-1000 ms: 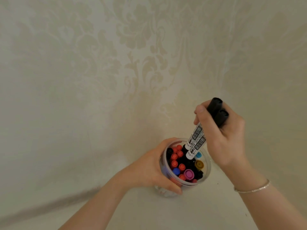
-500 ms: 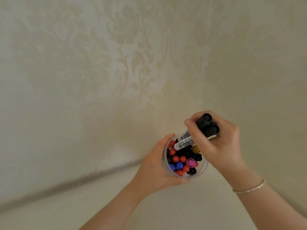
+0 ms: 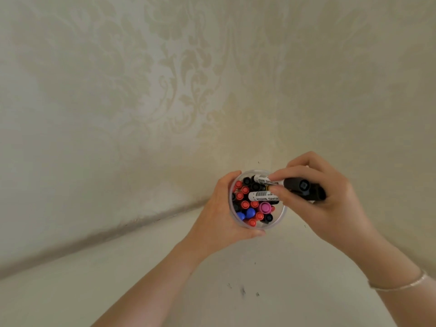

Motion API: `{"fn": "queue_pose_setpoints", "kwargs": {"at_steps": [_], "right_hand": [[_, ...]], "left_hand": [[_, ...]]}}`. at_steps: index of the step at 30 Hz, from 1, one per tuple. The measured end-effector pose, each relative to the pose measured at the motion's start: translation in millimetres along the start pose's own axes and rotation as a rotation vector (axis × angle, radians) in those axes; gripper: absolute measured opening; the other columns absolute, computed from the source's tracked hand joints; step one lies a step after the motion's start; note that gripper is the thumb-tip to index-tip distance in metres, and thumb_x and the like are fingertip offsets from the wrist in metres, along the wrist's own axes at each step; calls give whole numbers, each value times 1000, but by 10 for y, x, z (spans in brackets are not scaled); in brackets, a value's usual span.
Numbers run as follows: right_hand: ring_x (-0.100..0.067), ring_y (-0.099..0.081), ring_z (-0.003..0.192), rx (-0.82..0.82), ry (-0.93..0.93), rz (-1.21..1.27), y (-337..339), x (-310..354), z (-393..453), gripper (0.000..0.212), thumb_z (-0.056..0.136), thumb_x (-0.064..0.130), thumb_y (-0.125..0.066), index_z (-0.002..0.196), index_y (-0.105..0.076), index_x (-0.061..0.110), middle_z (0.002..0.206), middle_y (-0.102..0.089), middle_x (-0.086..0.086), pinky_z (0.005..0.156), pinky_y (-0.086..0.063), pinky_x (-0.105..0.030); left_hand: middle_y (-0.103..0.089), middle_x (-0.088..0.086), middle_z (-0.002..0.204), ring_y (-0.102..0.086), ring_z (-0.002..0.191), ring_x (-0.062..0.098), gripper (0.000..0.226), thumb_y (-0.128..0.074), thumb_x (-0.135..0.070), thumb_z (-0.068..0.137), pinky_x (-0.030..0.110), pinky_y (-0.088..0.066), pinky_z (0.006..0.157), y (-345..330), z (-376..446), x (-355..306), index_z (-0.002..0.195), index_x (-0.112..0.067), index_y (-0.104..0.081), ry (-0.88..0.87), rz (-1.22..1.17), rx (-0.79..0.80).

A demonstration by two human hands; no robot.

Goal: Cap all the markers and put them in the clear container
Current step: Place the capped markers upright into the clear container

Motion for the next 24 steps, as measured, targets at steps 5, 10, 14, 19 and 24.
{"fn": "queue_pose_setpoints", "kwargs": {"at_steps": [5, 10, 14, 19, 24], "right_hand": [[-6, -56, 78, -37, 88, -68, 19, 58, -4, 16, 82, 28, -64, 95, -70, 21, 90, -53, 0, 70, -40, -8], [-5, -56, 78, 0, 107, -86, -42, 48, -6, 17, 84, 27, -62, 96, -71, 19, 93, -51, 2, 68, -40, -6], [-6, -57, 74, 57, 133, -105, -87, 64, -65, 17, 86, 25, -61, 94, -71, 15, 95, -47, 4, 65, -41, -9], [-7, -55, 72, 29, 117, -143, -8, 94, -109, 16, 83, 25, -61, 92, -72, 17, 93, -51, 3, 63, -41, -8], [-5, -57, 74, -37, 76, -99, 159, 110, -131, 16, 80, 26, -61, 87, -73, 18, 90, -54, -1, 66, -40, -6]], "left_hand": [[-41, -27, 135, -47, 127, 1, 114, -92, -32, 54, 36, -46, 104, -24, 18, 14, 141, -39, -18, 32, -24, 70], [-28, -24, 146, -37, 133, -3, 113, -89, -37, 62, 26, -39, 108, 46, 14, -159, 143, -48, -11, -65, 100, 102], [-29, -12, 152, -29, 136, -2, 96, -81, -57, 60, 25, -30, 112, 113, 18, -393, 139, -38, -28, -280, 430, 39], [-42, 2, 148, -55, 122, 16, 102, -73, -70, 57, 24, -49, 91, 72, 14, -481, 139, -18, -39, -304, 727, 56], [0, -12, 158, -32, 136, 6, 108, -64, -69, 72, 22, -37, 100, 94, 90, -421, 152, -22, -8, -99, 852, 167]]}}
Point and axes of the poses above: each hand's wrist, its own z-axis towards the middle knuckle, its own y-axis out of the back of the hand, x = y × z, the point moved 10 cm from there along z, towards the middle knuckle
